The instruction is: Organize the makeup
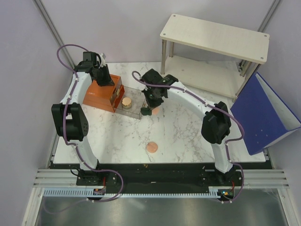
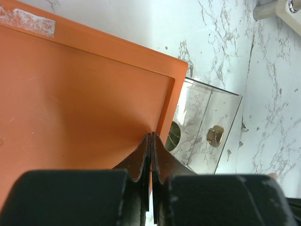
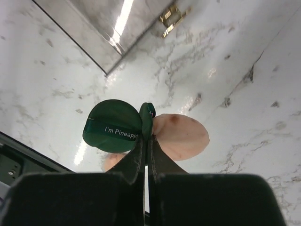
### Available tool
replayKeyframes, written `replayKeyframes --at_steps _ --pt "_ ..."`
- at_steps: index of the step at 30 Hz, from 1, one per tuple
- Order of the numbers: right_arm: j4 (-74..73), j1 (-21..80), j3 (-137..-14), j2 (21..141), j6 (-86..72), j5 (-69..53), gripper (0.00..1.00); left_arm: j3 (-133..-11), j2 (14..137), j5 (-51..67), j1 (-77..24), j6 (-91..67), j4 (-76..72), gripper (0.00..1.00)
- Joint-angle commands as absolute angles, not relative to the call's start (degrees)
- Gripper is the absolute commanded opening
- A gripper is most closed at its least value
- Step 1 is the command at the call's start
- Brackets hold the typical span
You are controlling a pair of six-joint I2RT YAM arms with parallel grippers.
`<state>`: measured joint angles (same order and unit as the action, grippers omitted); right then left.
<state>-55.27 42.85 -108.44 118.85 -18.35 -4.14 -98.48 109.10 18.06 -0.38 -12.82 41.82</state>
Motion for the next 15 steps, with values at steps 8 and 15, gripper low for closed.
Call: replayKeyframes --at_steps 8,15 --pt "-52.0 42.7 -135.0 132.0 -19.9 -6.6 0.00 -94.9 111.3 23.2 -2.5 -12.7 49.9 0.03" --pt "-45.6 42.6 -137.4 138.6 -24.5 -10.4 0.00 -95.1 110.7 23.2 -2.5 -12.7 50.0 0.03"
